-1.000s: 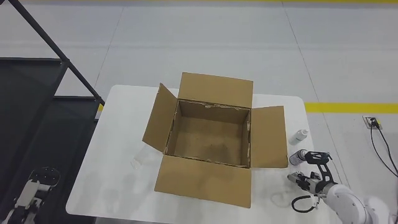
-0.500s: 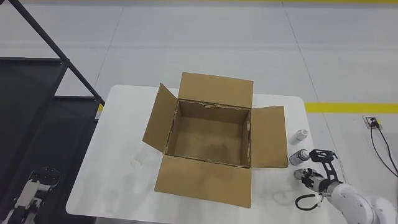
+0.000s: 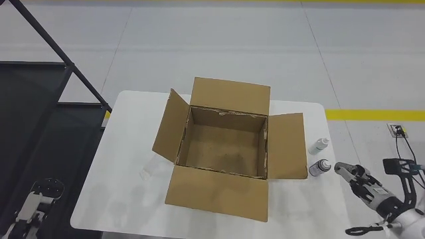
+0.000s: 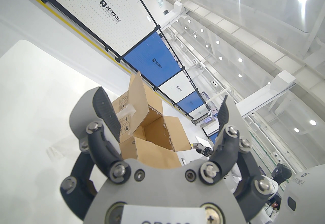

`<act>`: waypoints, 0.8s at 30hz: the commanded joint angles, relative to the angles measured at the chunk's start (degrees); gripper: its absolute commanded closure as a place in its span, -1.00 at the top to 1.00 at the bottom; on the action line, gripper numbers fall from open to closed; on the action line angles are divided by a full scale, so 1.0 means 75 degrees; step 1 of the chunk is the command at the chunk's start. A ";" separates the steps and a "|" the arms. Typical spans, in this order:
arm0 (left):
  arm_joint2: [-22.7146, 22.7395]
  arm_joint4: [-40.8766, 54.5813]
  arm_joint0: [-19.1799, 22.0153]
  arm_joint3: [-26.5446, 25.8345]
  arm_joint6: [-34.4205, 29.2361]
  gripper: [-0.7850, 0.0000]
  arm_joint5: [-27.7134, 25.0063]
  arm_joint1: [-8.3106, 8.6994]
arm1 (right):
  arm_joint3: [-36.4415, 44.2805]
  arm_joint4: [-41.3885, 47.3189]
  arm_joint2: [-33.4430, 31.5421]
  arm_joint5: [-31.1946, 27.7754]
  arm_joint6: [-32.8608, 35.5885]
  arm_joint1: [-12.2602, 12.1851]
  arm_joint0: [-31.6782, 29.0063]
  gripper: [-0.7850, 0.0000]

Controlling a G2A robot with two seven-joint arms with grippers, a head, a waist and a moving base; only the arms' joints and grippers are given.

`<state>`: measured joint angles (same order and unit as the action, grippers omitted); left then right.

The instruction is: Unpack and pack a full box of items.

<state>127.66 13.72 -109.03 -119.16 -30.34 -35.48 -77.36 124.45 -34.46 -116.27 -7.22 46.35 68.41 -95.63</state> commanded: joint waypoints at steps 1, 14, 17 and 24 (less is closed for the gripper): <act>0.0000 0.0000 0.0000 0.0000 0.0000 1.00 0.0000 0.0000 | 0.0303 -0.0107 0.0340 0.0232 0.0201 -0.0025 0.0230 -1.00; 0.0000 0.0000 0.0000 0.0000 0.0000 1.00 0.0000 0.0000 | -0.0519 -0.1928 0.4468 0.1384 0.1413 -0.0061 0.3892 -1.00; 0.0000 0.0000 0.0000 0.0000 0.0000 1.00 0.0000 0.0000 | -0.1297 -0.2688 0.5810 0.2067 0.1471 0.0078 0.4973 -1.00; 0.0000 0.0000 0.0000 0.0000 0.0000 1.00 0.0000 0.0000 | -0.3703 -0.3518 0.8834 0.3384 0.1418 0.0745 0.7299 -1.00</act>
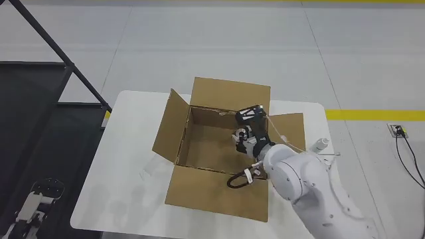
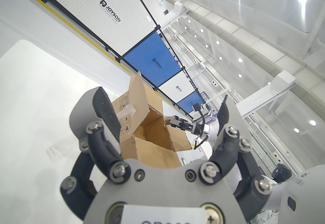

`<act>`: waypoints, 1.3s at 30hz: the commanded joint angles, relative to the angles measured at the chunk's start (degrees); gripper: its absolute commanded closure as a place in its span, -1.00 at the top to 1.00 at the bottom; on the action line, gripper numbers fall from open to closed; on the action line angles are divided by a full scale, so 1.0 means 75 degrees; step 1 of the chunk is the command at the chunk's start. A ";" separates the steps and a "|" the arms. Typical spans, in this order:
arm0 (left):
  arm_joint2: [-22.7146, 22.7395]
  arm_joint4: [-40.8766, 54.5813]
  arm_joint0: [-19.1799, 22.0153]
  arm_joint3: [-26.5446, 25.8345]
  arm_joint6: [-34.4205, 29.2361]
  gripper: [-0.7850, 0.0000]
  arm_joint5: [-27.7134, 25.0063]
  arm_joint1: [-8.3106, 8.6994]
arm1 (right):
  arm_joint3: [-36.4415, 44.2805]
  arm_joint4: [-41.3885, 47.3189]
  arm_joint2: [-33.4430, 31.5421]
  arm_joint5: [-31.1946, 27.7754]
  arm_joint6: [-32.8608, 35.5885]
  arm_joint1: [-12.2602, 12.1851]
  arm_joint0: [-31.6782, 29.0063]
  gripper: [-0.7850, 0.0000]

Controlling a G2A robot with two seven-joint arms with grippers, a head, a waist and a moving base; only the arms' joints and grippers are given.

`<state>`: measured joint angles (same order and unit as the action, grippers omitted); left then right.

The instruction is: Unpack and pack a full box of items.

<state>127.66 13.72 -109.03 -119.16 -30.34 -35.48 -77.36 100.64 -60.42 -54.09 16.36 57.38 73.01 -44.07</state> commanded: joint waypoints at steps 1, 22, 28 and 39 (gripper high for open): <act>0.0000 0.0000 0.0000 0.0000 0.0000 1.00 0.0000 0.0000 | -0.0912 -0.0052 0.0878 0.0377 -0.0081 0.0253 0.0696 -1.00; 0.0000 0.0000 0.0000 0.0000 0.0000 1.00 0.0000 0.0000 | -0.8053 0.2117 0.3660 0.0872 -0.1772 0.3044 0.3505 -1.00; 0.0000 0.0000 0.0000 0.0000 0.0000 1.00 0.0000 0.0000 | -0.8847 0.2243 0.3699 0.0636 -0.2033 0.3425 0.3648 -0.04; 0.0000 0.0000 0.0000 0.0000 0.0000 1.00 0.0000 0.0000 | -0.9390 0.1991 0.3601 0.0558 -0.2414 0.3715 0.3755 0.95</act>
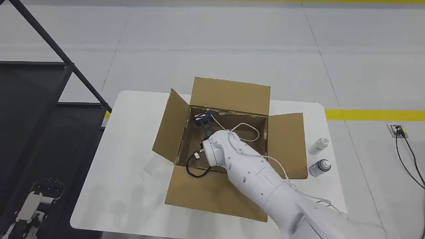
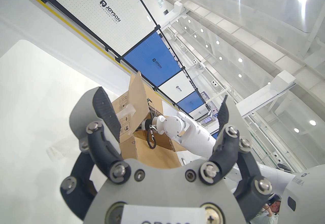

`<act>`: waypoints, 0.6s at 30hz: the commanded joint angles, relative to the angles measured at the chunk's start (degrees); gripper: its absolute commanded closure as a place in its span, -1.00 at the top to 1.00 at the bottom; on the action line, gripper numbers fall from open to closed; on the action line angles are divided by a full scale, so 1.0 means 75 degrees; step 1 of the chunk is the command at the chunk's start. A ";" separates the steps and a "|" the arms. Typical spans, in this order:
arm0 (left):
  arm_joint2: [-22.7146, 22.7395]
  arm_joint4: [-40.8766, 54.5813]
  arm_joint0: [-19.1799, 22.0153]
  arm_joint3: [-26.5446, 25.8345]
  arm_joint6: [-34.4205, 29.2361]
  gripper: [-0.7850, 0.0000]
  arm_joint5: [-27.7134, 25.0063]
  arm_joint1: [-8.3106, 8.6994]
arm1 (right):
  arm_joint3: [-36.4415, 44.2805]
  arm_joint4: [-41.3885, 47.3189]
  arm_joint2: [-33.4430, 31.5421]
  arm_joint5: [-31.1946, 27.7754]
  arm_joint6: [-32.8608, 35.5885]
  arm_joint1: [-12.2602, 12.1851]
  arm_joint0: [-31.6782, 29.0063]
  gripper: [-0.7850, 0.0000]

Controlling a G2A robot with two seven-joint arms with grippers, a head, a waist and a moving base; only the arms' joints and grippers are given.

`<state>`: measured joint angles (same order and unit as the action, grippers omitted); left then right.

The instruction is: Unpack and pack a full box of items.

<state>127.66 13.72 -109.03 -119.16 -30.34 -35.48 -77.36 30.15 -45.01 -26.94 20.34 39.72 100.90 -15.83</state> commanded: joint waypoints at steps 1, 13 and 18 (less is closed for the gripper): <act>0.0000 0.0000 0.0000 0.0000 0.0000 1.00 0.0000 0.0000 | 0.0055 -0.0112 -0.0046 0.0023 -0.0103 -0.0015 -0.0028 0.94; 0.0000 0.0000 0.0000 0.0000 0.0000 1.00 0.0000 0.0000 | 0.3544 -0.2030 -0.1025 0.0893 0.0150 -0.1166 -0.1487 1.00; 0.0000 0.0000 0.0000 0.0000 0.0000 1.00 0.0000 0.0000 | 0.7234 -0.4078 -0.2563 0.0722 0.1176 -0.2203 -0.3472 1.00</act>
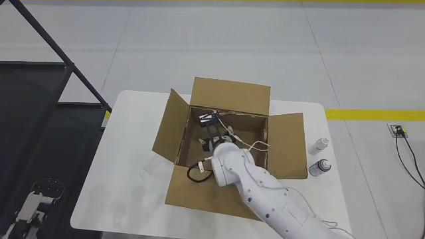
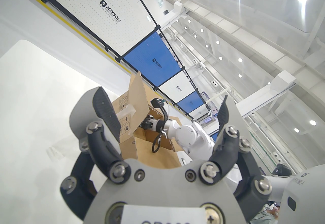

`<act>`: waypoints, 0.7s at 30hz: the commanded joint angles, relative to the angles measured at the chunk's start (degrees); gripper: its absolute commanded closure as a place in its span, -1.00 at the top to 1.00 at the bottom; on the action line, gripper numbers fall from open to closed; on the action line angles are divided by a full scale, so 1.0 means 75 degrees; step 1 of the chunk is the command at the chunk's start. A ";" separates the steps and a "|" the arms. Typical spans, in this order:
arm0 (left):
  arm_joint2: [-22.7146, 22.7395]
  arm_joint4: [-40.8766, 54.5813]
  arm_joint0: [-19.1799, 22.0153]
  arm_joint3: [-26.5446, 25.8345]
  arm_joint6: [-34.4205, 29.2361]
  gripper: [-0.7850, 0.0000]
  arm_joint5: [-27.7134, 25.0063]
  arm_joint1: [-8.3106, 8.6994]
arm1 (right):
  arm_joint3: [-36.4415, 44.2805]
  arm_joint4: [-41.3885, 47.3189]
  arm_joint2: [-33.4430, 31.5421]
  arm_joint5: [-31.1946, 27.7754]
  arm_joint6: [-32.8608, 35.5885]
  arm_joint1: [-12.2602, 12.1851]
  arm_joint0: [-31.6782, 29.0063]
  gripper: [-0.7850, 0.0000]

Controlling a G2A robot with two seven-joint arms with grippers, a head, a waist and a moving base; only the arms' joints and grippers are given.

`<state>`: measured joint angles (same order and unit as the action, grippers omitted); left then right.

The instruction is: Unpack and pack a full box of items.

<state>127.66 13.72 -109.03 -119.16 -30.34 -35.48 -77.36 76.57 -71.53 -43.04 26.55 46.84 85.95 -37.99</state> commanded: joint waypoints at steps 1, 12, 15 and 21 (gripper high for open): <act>0.0000 0.0000 0.0000 0.0000 0.0000 1.00 0.0000 0.0000 | 0.1905 -0.1204 -0.0853 -0.0098 0.0303 -0.0407 -0.1023 1.00; 0.0000 0.0000 0.0000 0.0000 0.0000 1.00 0.0000 0.0000 | 0.7181 -0.0491 -0.6753 -0.2067 -0.0177 -0.1295 -0.6130 1.00; 0.0000 0.0000 0.0000 0.0000 0.0000 1.00 0.0000 0.0000 | 0.6852 0.0251 -0.7810 -0.2386 -0.0108 -0.1337 -0.6517 1.00; 0.0000 0.0000 0.0000 0.0000 0.0000 1.00 0.0000 0.0000 | 0.5401 0.1039 -0.8701 -0.3260 0.0407 -0.1458 -0.6175 1.00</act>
<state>127.66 13.72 -109.03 -119.16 -30.34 -35.48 -77.36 119.24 -63.89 -108.03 2.93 49.14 75.16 -85.21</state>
